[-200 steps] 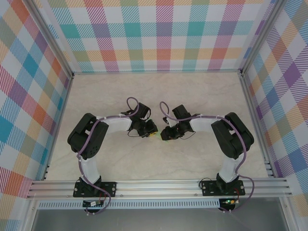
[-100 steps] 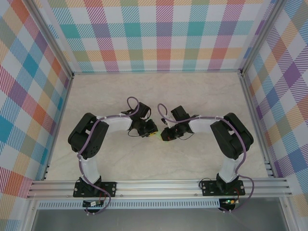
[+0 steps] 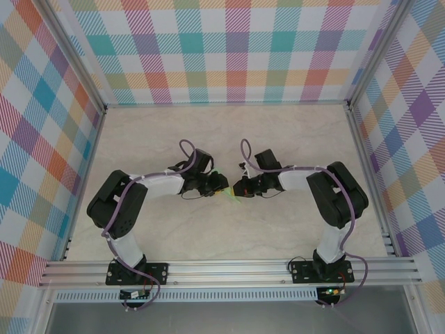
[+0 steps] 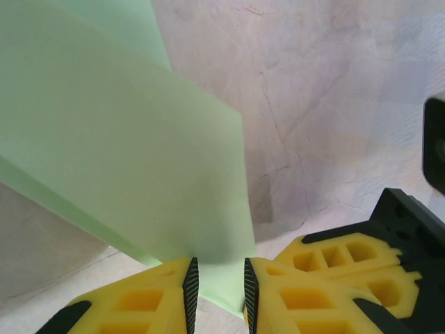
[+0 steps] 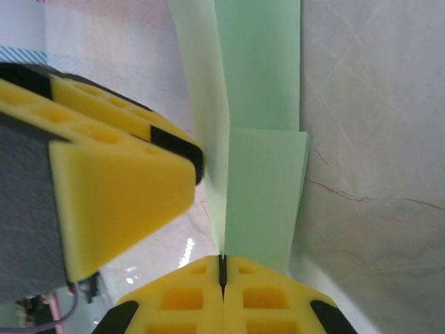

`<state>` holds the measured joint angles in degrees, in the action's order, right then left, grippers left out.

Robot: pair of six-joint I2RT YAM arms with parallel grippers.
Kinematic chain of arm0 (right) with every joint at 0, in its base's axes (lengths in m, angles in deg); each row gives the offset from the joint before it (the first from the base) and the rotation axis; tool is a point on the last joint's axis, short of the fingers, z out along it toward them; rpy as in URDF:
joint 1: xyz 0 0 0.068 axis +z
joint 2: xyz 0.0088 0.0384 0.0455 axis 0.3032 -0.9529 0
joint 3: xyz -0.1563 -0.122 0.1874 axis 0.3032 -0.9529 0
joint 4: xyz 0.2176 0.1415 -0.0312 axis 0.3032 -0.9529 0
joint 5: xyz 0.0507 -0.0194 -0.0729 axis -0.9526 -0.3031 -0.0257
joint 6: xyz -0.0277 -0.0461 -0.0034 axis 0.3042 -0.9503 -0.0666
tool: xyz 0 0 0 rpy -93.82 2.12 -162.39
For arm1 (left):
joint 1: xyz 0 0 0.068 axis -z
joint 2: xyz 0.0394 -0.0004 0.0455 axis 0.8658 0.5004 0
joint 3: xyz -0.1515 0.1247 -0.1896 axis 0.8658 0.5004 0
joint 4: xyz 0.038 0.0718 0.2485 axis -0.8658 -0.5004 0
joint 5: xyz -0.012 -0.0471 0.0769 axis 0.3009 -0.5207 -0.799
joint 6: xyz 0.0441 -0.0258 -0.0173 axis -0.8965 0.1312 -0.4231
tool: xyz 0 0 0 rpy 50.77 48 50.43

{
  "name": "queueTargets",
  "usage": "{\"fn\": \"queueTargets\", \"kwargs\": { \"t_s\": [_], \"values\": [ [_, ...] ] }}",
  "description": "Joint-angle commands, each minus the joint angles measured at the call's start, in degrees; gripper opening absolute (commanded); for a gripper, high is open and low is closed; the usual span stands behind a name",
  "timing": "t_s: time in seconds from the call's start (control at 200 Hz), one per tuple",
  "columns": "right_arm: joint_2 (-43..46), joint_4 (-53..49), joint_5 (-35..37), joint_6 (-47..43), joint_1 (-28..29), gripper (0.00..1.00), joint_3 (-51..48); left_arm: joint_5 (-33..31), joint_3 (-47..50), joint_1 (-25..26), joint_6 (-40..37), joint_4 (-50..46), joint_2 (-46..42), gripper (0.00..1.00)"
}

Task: Fold a paper plane with a square sheet of paper (pick it up from the middle)
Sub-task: Fold the wing for the fifth time at the center of the table.

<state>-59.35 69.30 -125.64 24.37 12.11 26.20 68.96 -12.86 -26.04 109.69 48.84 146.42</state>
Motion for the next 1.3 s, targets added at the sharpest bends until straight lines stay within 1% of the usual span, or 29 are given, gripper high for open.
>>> {"fn": "queueTargets", "kwargs": {
  "t_s": [0.0, 0.155, 0.475, 1.055, 1.295],
  "values": [
    [-2.31, 3.30, -5.10, 4.97, -0.27, 0.00, -0.10, 3.06, 2.32, -0.27, 0.78, 6.25, -0.45, 0.26],
    [-4.03, 2.49, -5.55, 6.35, -0.74, 0.00, 0.44, 3.74, 3.16, -0.19, 0.80, 9.03, -0.51, 0.26],
    [-5.90, 2.43, -6.77, 8.62, -1.54, 0.00, 0.65, 3.31, 3.40, 0.16, 0.36, 9.24, 0.83, 0.24],
    [-8.34, -2.75, -5.10, 9.14, -1.72, 0.00, 2.87, 1.37, 2.97, 0.26, -0.53, 6.70, 3.61, 0.20],
    [-8.37, -4.32, -4.56, 8.96, -1.72, 0.00, 3.57, -0.19, 1.67, 0.26, -0.57, 3.10, 5.52, 0.18]
  ]
}}
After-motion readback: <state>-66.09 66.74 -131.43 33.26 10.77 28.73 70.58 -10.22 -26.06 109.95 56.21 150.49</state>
